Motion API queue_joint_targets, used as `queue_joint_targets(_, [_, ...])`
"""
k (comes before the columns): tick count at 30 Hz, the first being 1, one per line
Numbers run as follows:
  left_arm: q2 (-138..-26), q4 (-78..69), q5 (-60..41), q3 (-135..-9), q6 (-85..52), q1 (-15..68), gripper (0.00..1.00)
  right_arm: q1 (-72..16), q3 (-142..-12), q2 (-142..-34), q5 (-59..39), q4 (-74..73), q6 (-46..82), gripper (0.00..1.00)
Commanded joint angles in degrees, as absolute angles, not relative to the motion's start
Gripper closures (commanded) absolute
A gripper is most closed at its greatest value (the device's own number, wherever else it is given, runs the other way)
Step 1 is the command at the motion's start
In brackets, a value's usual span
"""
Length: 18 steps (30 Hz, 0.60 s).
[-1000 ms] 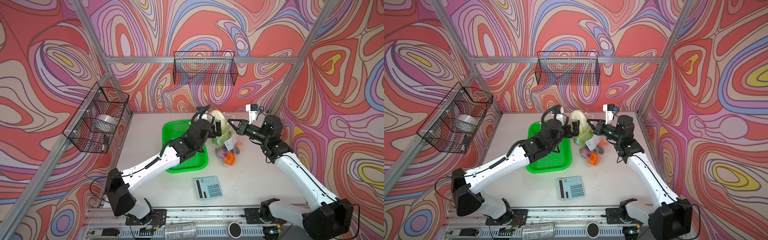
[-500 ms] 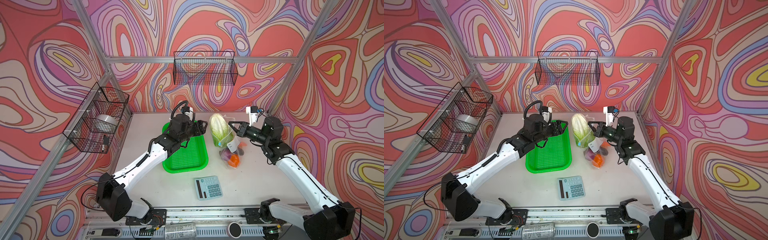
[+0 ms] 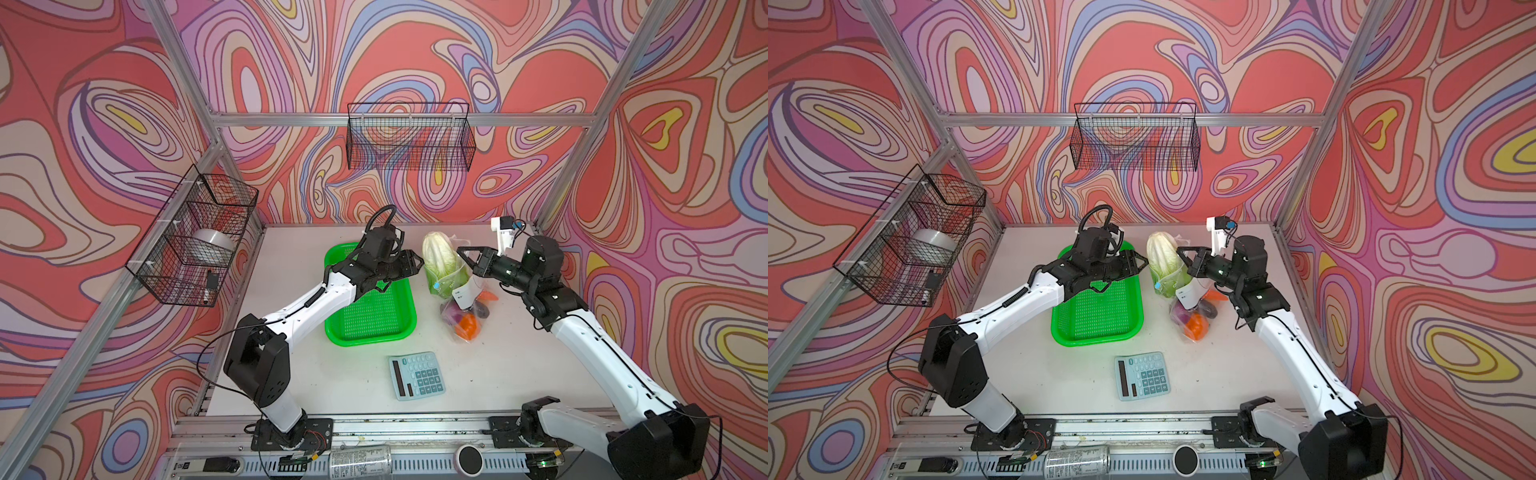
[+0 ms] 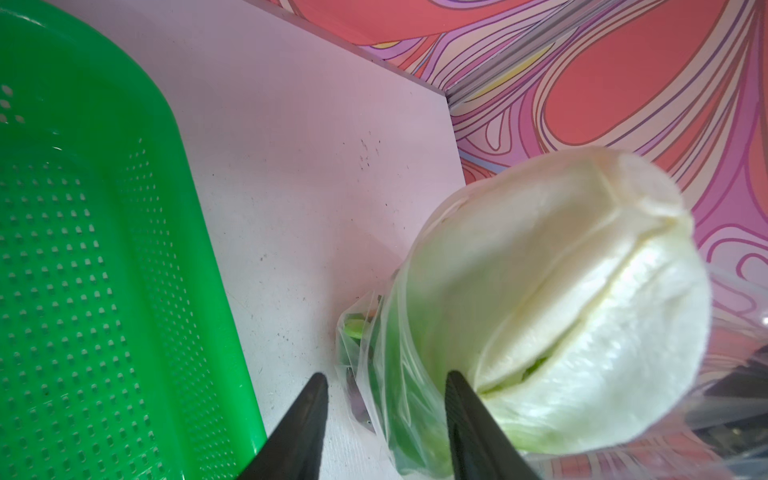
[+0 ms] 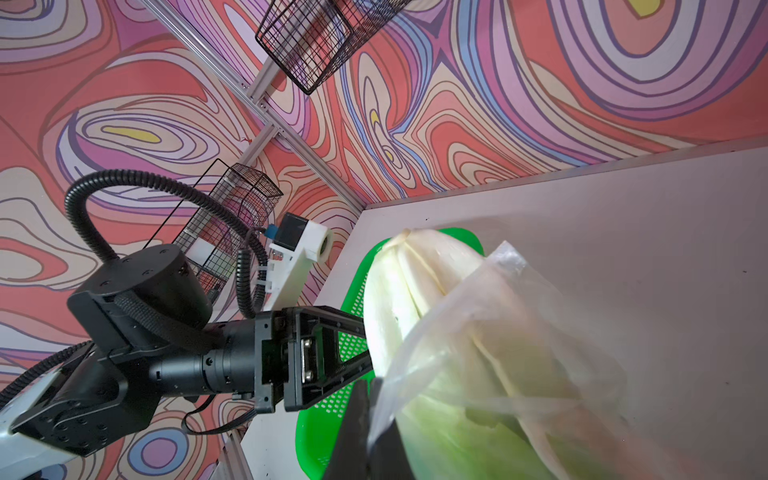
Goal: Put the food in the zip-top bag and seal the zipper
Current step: 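Push the lettuce deeper with the left gripper while the right gripper holds the bag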
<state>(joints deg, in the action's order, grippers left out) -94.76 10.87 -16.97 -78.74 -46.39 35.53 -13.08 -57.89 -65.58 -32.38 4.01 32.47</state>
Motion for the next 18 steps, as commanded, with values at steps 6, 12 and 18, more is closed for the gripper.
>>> queue_joint_targets(6, [-96.4,10.7,-21.1,-81.7,-48.5,36.0,0.58,-12.9,-57.2,-63.4,-31.6,1.9,30.8,1.00])
queue_joint_targets(12, [-95.9,9.9,-23.4,-82.0,-49.9,37.5,0.55,-12.9,-56.9,-63.4,-30.8,2.7,30.0,1.00])
queue_joint_targets(18, [-93.9,8.4,-23.0,-79.9,-50.8,39.1,0.56,-12.9,-56.2,-63.2,-29.7,3.4,29.3,1.00])
